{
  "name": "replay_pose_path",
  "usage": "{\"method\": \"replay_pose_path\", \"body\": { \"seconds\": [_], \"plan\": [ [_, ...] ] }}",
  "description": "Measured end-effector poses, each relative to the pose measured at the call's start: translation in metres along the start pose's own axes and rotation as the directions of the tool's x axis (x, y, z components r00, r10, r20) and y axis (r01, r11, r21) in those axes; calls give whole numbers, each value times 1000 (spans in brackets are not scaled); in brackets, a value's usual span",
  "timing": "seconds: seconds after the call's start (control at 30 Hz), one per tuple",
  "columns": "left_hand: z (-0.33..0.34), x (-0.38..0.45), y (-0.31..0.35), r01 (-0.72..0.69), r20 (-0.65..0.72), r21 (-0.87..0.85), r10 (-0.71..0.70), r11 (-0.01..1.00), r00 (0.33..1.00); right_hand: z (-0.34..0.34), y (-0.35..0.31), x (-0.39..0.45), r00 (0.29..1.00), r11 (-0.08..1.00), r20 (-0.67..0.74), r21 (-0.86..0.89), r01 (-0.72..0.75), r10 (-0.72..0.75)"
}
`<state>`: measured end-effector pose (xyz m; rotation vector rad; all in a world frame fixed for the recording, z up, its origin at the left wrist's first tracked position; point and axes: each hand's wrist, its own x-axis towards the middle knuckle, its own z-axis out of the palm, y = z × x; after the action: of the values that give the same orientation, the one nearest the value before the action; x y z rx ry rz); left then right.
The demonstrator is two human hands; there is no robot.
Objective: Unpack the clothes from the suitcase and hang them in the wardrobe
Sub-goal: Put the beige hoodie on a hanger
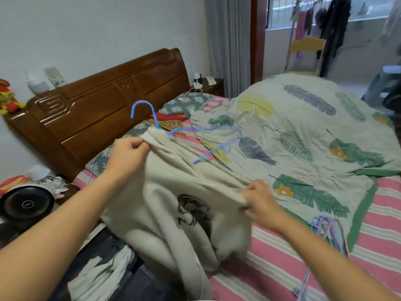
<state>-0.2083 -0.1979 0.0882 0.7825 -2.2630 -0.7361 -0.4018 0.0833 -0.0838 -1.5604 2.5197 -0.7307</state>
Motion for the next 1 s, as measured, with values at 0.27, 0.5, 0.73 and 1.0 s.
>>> {"method": "replay_pose_path", "body": {
  "seconds": [0.27, 0.5, 0.73, 1.0],
  "plan": [
    [-8, -32, -58, -593, 420, 228, 471, 772, 775, -101, 21, 18, 995, 996, -67, -56, 65, -68],
    [5, -35, -28, -460, 148, 189, 438, 868, 887, -114, -50, 58, 979, 977, -184, 171, 125, -93],
    [-20, -14, -6, -355, 34, 128, 354, 926, 935, -108, -73, 84, 972, 974, 71, 60, 219, -223],
    [-131, 6, 20, -429, 15, 378, 458, 820, 889, -170, -172, 157, 857, 873, -308, 134, 469, -413]
  ]
}}
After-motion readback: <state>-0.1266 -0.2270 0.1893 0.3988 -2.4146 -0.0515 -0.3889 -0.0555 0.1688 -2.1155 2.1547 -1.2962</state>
